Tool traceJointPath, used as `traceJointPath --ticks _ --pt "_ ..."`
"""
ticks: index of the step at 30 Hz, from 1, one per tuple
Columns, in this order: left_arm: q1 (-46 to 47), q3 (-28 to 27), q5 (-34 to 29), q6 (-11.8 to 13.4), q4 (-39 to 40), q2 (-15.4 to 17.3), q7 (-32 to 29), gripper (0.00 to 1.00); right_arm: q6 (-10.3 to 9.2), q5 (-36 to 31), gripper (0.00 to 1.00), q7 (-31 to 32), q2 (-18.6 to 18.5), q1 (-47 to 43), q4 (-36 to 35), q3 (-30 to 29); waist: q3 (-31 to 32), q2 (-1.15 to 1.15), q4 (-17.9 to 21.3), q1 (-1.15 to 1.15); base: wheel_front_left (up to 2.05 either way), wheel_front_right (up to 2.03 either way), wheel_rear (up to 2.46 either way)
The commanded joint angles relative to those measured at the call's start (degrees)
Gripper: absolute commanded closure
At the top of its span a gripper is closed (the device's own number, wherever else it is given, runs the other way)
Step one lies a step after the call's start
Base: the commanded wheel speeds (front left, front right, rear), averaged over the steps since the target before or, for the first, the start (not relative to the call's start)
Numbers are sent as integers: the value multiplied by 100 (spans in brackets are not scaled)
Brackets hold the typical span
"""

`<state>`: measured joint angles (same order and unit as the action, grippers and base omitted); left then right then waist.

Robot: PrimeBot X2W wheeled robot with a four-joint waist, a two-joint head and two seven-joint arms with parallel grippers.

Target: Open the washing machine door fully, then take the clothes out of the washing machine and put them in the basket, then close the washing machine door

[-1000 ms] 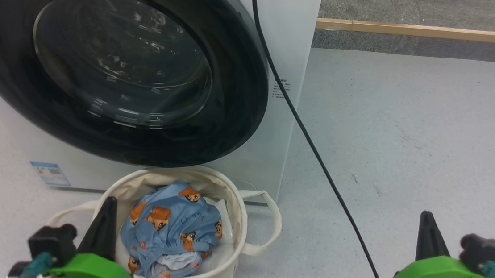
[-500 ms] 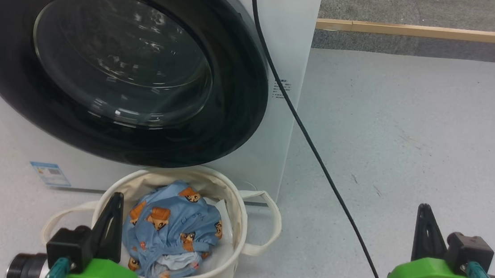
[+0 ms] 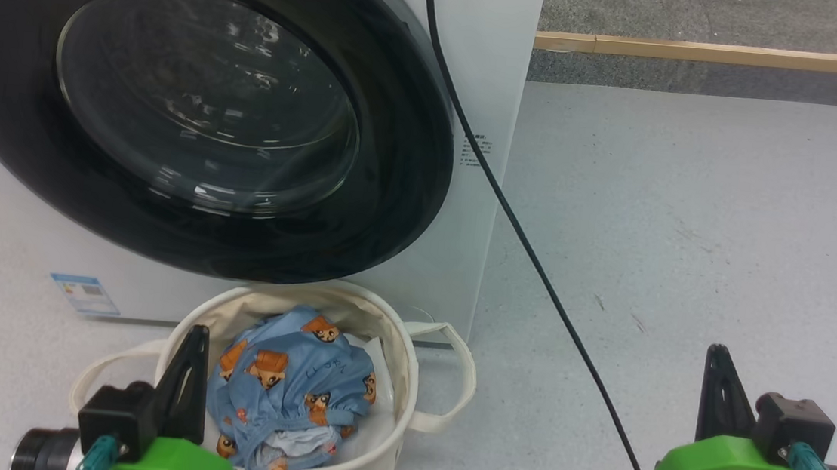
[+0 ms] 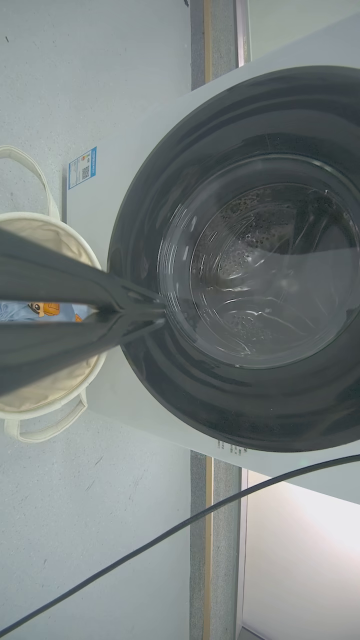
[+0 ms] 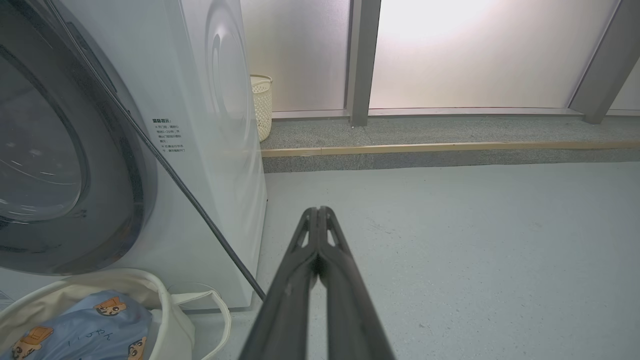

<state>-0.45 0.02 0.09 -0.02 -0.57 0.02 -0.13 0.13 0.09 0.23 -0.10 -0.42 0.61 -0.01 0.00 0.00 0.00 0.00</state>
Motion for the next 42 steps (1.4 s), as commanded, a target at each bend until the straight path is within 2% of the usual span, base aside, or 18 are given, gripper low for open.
traceJointPath --ticks 1,42 --pt "45 -2 -9 2 57 -2 13 100 -13 -9 100 -23 10 42 -61 1 0 0 0 0 0 0 0" --pt "45 -2 -9 2 57 -2 13 100 -13 -9 100 -23 10 42 -61 1 0 0 0 0 0 0 0"
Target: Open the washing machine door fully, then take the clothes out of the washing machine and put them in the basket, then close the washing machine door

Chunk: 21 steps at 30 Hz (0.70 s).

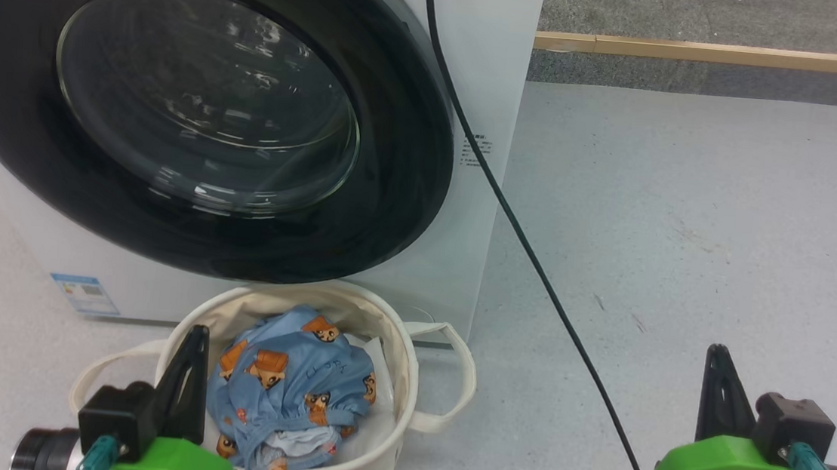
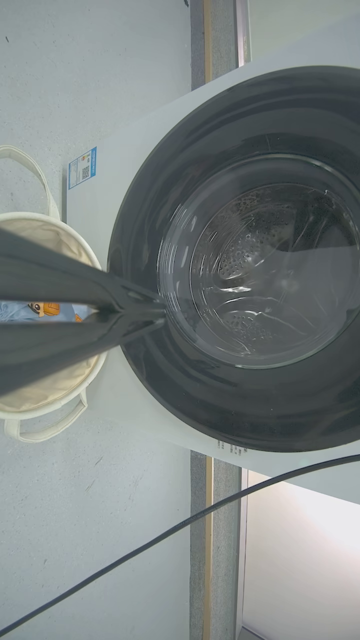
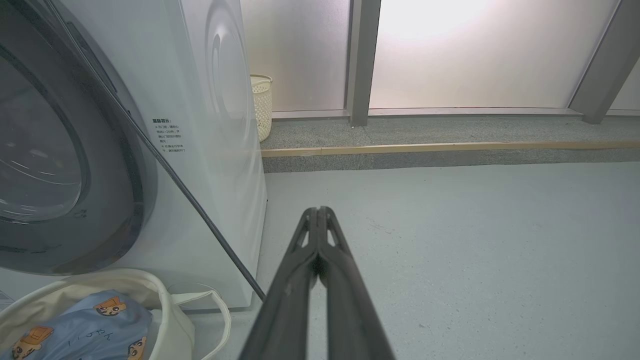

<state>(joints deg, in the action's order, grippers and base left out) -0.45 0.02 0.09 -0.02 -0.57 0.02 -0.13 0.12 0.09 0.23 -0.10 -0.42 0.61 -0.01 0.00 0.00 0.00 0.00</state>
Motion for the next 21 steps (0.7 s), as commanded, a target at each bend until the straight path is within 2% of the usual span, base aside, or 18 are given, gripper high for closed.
traceJointPath --ticks 1,21 --pt "45 -2 -9 2 57 -2 13 100 -12 -9 100 -23 10 42 -61 1 0 0 0 0 0 0 0" --pt "45 -2 -9 2 57 -2 13 100 -12 -9 100 -23 10 42 -61 1 0 0 0 0 0 0 0"
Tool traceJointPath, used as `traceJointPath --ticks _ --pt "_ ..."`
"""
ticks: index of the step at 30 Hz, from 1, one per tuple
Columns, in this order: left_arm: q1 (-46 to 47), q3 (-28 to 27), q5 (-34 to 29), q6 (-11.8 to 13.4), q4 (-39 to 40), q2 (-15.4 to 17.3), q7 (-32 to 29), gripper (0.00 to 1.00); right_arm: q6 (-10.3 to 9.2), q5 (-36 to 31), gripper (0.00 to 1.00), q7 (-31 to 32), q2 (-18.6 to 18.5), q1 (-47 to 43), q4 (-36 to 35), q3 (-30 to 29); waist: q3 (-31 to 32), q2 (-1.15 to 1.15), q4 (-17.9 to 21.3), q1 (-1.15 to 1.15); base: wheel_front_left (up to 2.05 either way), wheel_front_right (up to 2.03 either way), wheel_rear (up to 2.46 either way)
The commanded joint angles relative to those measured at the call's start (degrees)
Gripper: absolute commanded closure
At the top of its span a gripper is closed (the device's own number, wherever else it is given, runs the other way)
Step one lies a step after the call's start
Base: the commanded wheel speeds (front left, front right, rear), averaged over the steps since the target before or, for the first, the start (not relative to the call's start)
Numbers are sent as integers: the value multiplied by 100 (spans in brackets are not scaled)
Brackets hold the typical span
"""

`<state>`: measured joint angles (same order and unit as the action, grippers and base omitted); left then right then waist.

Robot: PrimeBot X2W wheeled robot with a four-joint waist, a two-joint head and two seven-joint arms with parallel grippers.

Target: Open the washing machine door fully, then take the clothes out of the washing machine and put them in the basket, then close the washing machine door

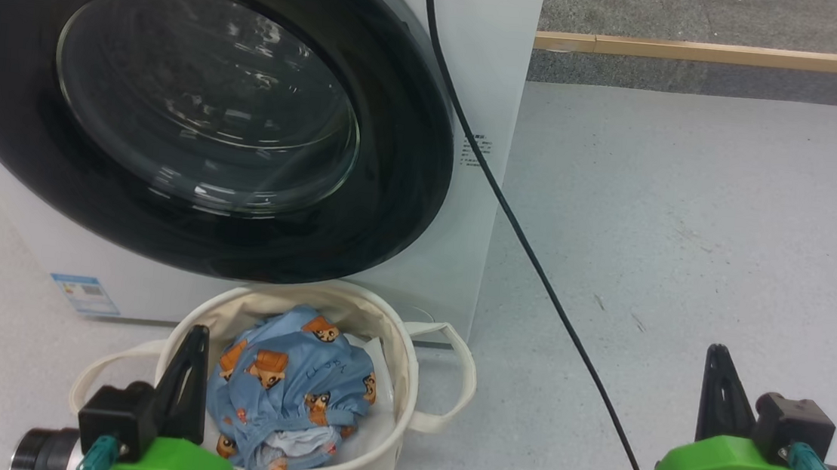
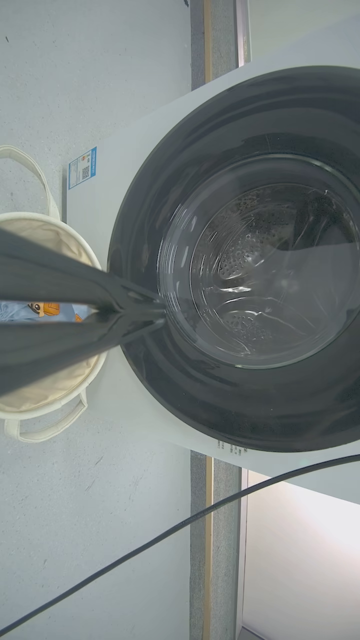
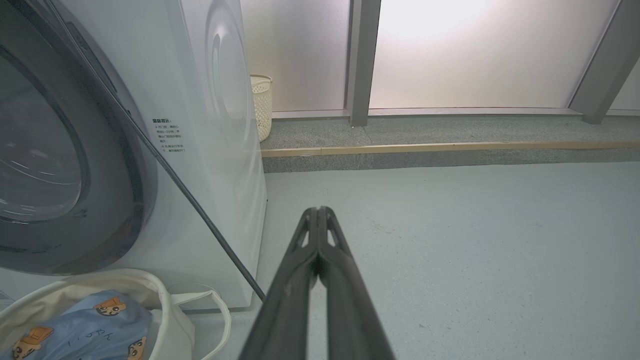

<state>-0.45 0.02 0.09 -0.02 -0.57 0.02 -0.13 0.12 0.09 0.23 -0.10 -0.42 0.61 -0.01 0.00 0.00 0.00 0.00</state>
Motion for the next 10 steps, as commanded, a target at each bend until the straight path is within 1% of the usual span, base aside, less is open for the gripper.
traceJointPath --ticks 1,10 --pt "45 -2 -9 2 57 -2 13 100 -12 -9 100 -23 10 42 -61 1 0 0 0 0 0 0 0" --pt "45 -2 -9 2 57 -2 13 100 -12 -9 100 -23 10 42 -61 1 0 0 0 0 0 0 0"
